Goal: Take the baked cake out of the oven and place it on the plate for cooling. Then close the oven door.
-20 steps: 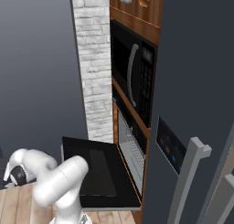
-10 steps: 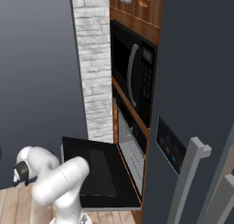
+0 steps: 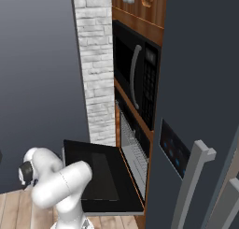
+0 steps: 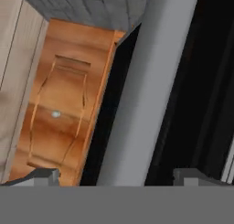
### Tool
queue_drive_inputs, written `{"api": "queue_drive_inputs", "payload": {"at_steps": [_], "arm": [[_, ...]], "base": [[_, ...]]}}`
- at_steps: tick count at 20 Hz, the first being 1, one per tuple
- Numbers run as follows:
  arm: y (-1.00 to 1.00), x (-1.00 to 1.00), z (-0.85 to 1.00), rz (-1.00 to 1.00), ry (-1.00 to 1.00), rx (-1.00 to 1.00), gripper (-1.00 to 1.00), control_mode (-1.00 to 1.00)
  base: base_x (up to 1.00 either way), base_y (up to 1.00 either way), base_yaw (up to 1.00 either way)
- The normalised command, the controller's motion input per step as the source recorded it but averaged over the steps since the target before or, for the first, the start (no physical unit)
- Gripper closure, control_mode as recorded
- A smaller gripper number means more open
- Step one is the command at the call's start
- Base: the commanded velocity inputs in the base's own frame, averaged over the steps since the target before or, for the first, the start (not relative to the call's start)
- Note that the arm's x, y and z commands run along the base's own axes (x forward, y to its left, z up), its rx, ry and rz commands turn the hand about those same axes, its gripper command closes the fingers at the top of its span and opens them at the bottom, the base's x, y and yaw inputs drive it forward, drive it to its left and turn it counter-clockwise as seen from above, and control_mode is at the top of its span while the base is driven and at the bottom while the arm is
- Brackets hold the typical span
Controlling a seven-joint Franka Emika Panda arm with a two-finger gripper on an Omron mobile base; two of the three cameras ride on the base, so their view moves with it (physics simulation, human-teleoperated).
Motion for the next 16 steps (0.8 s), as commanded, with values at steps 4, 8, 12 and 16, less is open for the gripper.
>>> {"api": "queue_drive_inputs", "payload": {"at_steps": [4, 8, 12, 16], "arm": [[0.39, 0.34, -0.99, 0.00, 0.18, -0.16, -1.00, -1.00], [0.25, 0.25, -0.80, 0.00, 0.03, -0.24, -1.00, -1.00], [0.06, 0.06, -0.54, -0.04, -0.09, -0.38, -1.00, -1.00], [0.00, 0.02, -0.28, -0.11, -0.11, -0.38, -1.00, -1.00]], "base": [[0.00, 0.00, 0.00], [0.00, 0.00, 0.00], [0.00, 0.00, 0.00], [0.00, 0.00, 0.00]]}}
